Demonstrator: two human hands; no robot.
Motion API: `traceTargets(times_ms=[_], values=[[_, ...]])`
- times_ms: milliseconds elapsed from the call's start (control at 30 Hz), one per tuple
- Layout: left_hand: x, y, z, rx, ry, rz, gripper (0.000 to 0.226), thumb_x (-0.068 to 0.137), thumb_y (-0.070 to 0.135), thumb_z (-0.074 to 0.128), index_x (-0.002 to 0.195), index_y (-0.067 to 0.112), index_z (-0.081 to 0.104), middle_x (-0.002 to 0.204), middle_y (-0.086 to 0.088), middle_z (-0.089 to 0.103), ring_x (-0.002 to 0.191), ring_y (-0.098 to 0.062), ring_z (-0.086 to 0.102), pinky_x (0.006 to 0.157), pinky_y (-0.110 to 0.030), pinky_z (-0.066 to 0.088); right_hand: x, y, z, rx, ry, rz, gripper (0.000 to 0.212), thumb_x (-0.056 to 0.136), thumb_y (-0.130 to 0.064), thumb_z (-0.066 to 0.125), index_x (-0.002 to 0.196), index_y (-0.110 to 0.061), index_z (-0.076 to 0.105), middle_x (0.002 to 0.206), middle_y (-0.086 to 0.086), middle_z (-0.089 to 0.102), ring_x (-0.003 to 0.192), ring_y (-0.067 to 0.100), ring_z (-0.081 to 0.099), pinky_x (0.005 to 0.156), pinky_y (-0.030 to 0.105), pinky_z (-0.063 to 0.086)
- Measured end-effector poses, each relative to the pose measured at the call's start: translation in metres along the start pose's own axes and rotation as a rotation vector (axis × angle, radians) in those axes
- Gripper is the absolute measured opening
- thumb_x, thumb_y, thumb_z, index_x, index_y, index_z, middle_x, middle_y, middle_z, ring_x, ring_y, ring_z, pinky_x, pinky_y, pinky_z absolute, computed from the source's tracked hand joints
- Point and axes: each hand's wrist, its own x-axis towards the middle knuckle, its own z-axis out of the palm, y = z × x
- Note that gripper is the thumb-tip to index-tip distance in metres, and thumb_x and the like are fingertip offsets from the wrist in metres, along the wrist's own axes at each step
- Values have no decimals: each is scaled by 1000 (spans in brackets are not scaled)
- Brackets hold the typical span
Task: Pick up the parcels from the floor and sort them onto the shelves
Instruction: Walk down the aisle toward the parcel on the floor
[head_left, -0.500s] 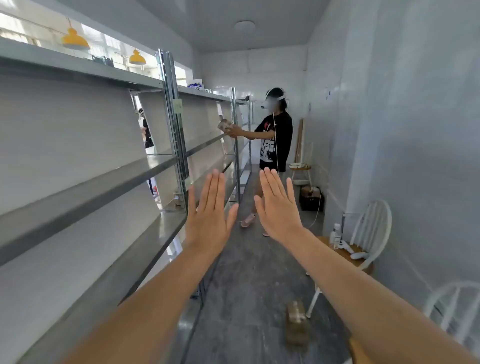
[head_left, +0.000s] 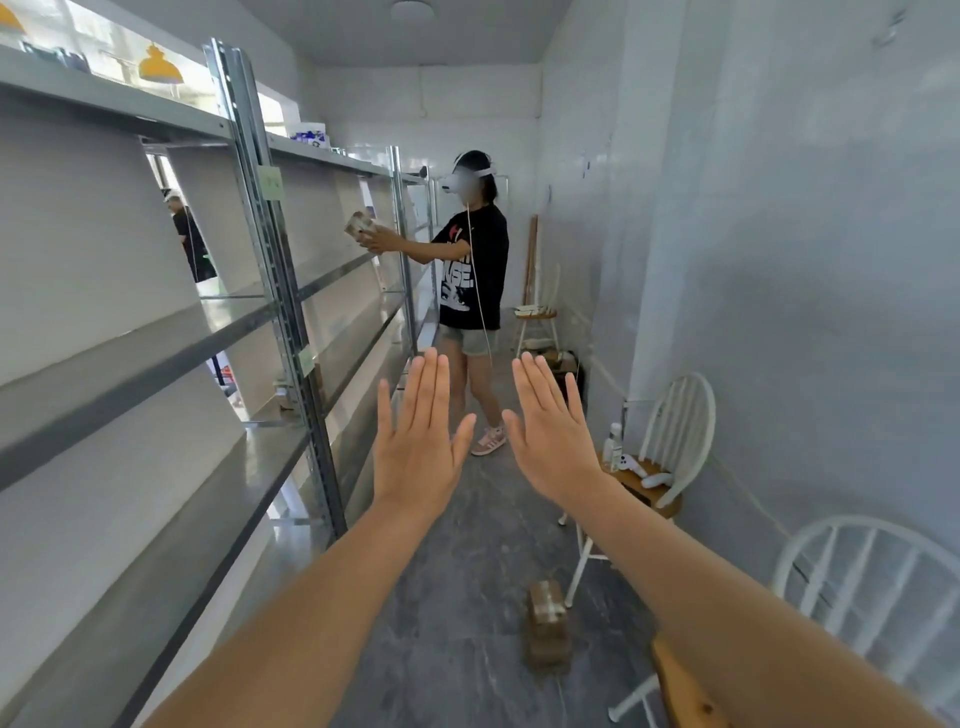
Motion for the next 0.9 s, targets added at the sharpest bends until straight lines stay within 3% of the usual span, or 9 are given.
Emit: traceTargets(times_ms=[200, 333, 533, 733, 900], values=[[9, -11, 30, -131, -12, 34, 71, 105, 50, 19, 160, 9, 5, 170, -5, 1, 156, -17, 0, 126, -50, 2, 7, 0, 26, -47, -55, 112, 63, 106, -39, 21, 158, -13, -2, 167, 1, -7, 152, 14, -15, 122, 39, -12], [21, -28, 51, -139, -29, 94, 71, 105, 51, 17, 160, 9, 7, 169, -7, 3, 156, -19, 5, 125, -53, 13, 25, -9, 39, -66, -76, 135, 64, 105, -41, 17, 158, -15, -7, 166, 0, -12, 150, 13, -20, 121, 37, -16], [40, -52, 80, -187, -66, 98, 73, 103, 55, 3, 160, 11, -1, 170, -5, -5, 156, -16, -5, 126, -49, -2, 49, -25, 62, -101, -87, 172, 63, 105, -41, 15, 158, -15, -7, 166, 0, -14, 150, 14, -21, 117, 36, -20], [48, -58, 108, -235, -89, 117, 72, 104, 54, 11, 161, 10, 2, 170, -5, -2, 156, -16, -3, 126, -51, 2, 53, -19, 78, -108, -119, 218, 63, 106, -40, 16, 158, -15, -8, 166, 0, -14, 149, 13, -22, 119, 37, -18], [56, -51, 130, -263, -121, 116, 73, 104, 54, 14, 160, 11, -1, 170, -4, -5, 156, -17, -6, 126, -48, -4, 62, -7, 93, -123, -151, 222, 63, 106, -40, 16, 158, -14, -9, 166, 1, -15, 150, 14, -21, 122, 39, -15]])
